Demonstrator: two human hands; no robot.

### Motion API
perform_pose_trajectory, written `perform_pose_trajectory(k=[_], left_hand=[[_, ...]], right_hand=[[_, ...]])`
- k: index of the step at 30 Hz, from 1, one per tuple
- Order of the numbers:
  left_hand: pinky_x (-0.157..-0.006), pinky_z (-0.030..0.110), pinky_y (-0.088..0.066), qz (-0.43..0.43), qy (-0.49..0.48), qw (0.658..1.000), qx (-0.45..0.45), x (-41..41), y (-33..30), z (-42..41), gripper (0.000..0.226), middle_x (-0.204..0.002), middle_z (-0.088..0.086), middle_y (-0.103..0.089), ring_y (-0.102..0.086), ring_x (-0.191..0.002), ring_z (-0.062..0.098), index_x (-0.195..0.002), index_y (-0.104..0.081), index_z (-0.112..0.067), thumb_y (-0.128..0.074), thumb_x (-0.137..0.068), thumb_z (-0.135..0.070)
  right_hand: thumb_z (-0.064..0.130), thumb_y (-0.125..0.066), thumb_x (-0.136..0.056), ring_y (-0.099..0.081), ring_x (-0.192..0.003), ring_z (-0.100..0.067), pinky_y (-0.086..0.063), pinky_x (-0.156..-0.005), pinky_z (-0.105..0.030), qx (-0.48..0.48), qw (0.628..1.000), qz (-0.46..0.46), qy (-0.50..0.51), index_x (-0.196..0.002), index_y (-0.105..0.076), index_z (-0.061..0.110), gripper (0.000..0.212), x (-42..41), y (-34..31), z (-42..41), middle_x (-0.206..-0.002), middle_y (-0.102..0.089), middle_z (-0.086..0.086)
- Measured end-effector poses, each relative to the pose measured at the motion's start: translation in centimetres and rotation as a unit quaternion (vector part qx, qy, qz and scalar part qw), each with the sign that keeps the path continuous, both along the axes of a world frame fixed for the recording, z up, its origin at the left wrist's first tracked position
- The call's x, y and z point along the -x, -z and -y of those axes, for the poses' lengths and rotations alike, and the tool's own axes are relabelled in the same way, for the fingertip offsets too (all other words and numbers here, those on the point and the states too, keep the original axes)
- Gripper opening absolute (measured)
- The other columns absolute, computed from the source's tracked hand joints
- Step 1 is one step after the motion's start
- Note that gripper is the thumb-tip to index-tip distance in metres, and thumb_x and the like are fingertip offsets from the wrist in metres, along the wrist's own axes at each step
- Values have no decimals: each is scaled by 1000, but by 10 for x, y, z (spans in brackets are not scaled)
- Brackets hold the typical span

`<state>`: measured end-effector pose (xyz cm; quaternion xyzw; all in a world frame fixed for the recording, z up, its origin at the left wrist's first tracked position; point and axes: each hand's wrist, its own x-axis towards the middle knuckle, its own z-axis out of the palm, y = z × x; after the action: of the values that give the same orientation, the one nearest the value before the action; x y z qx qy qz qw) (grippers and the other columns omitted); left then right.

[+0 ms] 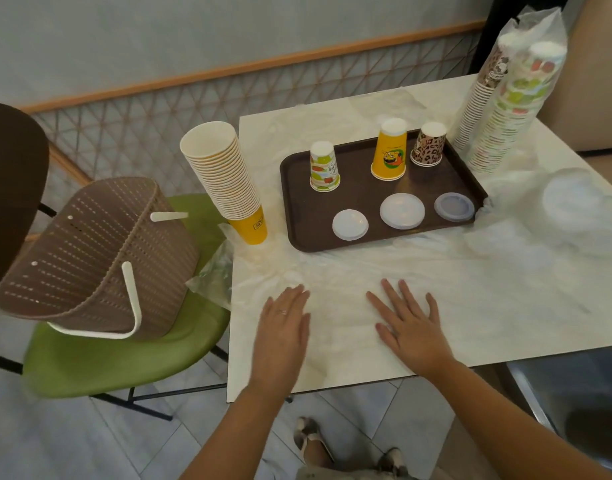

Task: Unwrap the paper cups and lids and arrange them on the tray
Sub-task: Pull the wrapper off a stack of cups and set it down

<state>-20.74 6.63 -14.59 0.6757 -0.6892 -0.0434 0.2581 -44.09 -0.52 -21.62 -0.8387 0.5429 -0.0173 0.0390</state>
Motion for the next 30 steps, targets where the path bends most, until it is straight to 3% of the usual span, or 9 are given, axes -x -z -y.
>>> perform_pose_trajectory(k=[3,6,7,10,13,15,17,24,30], left_hand=[[-104,37,-39,73,-24,980,-183,10,16,10,67,-142,9,-46,-47,-130,22,-135,-49,-5,-6,-99,-41],[-114,25,5,102,-39,969,-223,-3,41,4,80,-152,0,19,13,-141,9,-144,15,-13,14,-77,-57],[-112,22,13,79,-26,969,-232,-8,46,3,77,-148,-5,26,21,-139,6,-140,22,-18,17,-74,-58],[-110,14,15,15,5,975,-221,-19,53,1,69,-149,-14,21,13,-144,5,-141,15,-26,14,-77,-52],[-119,29,-1,48,6,979,-197,-23,63,1,66,-155,-9,8,6,-145,6,-147,6,-20,0,-84,-38],[-117,38,-9,84,-17,983,-159,-20,70,-1,61,-157,3,-17,-4,-145,11,-151,-9,-11,-15,-92,-28],[-114,42,-1,100,-31,983,-149,-18,71,-2,54,-154,5,-26,0,-146,14,-150,-16,-11,-12,-99,-28],[-115,46,5,144,-28,981,-125,-21,79,-2,54,-160,-2,-1,-2,-146,13,-151,-8,-13,-3,-100,-31],[-115,46,4,153,-36,982,-102,-23,81,-2,54,-159,-5,4,6,-146,7,-151,-9,-15,-3,-100,-32]], right_hand=[[51,-6,-98,-19,-141,-20,-10,-106,-47,6,1000,-2,-3,-147,-25,36,55,2,2,0,-154,-30,3],[52,-5,-98,-18,-141,-19,-11,-107,-47,4,1000,2,-5,-148,-23,36,55,4,3,1,-154,-28,4],[52,-4,-98,-19,-141,-19,-11,-107,-46,2,1000,1,-4,-148,-24,35,56,4,3,1,-154,-29,4],[49,-4,-98,-21,-139,-20,-10,-107,-46,6,1000,5,22,-146,-29,28,58,2,3,0,-152,-34,-1],[36,-22,-95,-26,-137,-25,-6,-110,-46,69,993,50,83,-138,-46,11,55,-24,-6,-10,-147,-41,-13],[37,-32,-90,-23,-139,-24,-3,-112,-45,106,989,91,41,-140,-43,10,58,-57,-17,-20,-149,-37,-11],[39,-31,-91,-20,-142,-22,-3,-113,-45,106,988,106,-48,-143,-39,14,57,-92,-26,-31,-152,-34,-6],[35,-25,-92,-22,-140,-17,-5,-113,-47,21,994,47,-100,-141,-42,15,56,-124,0,-28,-150,-38,-1],[35,-25,-93,-23,-140,-19,-4,-113,-47,44,996,53,-63,-143,-36,11,56,-99,6,-23,-149,-39,-3]])
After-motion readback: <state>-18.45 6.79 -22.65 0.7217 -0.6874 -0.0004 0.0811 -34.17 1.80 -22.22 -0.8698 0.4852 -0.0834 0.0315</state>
